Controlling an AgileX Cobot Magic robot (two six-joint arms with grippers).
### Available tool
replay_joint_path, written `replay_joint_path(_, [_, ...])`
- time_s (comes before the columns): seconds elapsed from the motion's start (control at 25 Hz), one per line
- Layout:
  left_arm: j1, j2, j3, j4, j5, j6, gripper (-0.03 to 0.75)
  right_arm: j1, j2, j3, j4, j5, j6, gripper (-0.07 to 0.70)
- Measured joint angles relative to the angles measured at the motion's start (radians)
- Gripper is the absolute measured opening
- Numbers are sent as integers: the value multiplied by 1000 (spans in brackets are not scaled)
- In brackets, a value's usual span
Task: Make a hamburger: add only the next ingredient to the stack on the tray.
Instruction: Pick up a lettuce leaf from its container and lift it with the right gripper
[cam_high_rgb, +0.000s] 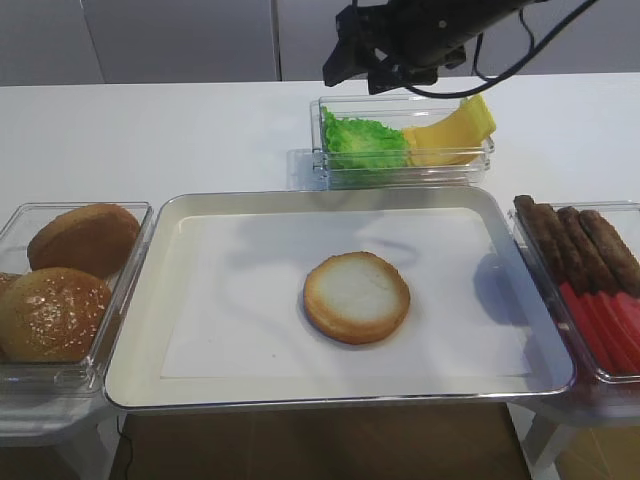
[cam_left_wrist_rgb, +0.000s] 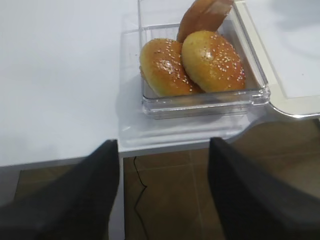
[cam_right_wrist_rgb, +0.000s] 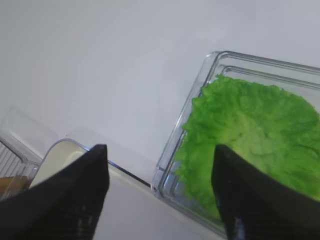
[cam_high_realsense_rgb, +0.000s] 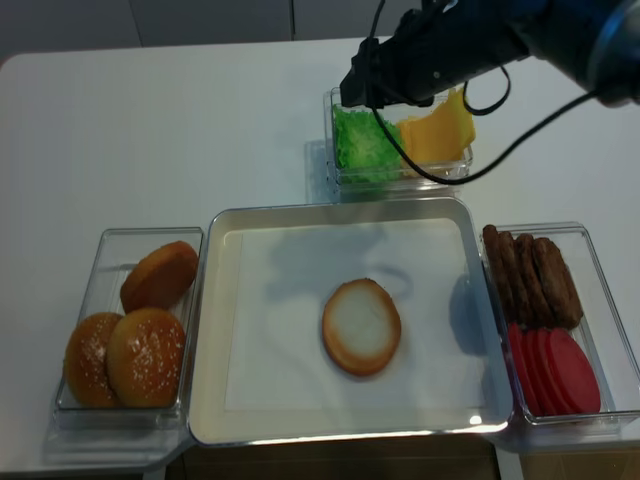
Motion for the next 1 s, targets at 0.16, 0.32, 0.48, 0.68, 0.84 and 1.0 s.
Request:
replay_joint_path(0.16, [0,0,0,0,0,0,419,2,94,-81,35,24,-6,497])
replay_joint_path(0.32, [0,0,0,0,0,0,419,2,158,-125,48,33,-8,473])
replay_joint_path(0.48, [0,0,0,0,0,0,419,2,192,-134,53,28,-12,461])
replay_joint_path(0.68, [0,0,0,0,0,0,419,2,207,-138,52,22,-16,402])
replay_joint_path(0.84, [0,0,0,0,0,0,419,2,211,-138,52,-2,-26,333])
replay_joint_path(1.0, [0,0,0,0,0,0,419,2,217,-138,52,-17,-31,277])
